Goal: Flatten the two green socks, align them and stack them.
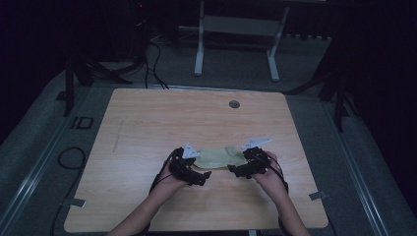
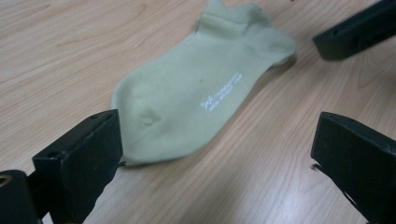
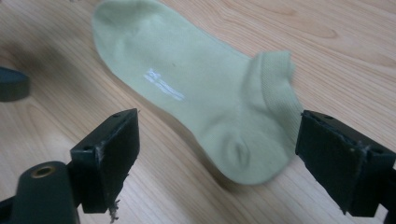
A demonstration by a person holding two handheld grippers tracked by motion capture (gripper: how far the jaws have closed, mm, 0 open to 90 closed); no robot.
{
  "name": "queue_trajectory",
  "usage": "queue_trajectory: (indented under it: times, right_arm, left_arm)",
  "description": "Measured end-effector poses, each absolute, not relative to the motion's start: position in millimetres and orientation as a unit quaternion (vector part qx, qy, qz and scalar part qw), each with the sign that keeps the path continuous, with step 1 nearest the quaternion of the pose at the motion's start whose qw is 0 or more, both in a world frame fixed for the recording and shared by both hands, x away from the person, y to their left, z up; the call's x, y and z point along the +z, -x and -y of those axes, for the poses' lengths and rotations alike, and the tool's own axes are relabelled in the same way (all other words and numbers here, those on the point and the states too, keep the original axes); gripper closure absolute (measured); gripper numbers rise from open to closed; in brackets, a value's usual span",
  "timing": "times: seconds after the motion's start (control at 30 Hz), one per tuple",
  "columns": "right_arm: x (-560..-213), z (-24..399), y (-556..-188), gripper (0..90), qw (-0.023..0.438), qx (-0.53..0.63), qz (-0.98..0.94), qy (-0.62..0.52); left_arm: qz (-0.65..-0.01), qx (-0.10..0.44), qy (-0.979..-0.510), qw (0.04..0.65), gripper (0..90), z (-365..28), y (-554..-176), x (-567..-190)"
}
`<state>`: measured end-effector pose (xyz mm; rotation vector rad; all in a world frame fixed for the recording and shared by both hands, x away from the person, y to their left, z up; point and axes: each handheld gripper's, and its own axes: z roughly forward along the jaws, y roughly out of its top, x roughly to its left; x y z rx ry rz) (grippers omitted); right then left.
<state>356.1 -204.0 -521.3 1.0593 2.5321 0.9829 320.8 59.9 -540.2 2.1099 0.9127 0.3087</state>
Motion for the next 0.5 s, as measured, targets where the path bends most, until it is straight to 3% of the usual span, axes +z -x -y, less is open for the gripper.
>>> queue_trajectory:
  times: [0.5]
  right_arm:
    - [-528.4,238.4,-344.1,13.8,0.137,0.342,-0.855,-0.364]
  left_arm:
    - [-0.377,0.139,-0.826,0.396,3.6,-101.0,-298.6,-546.8]
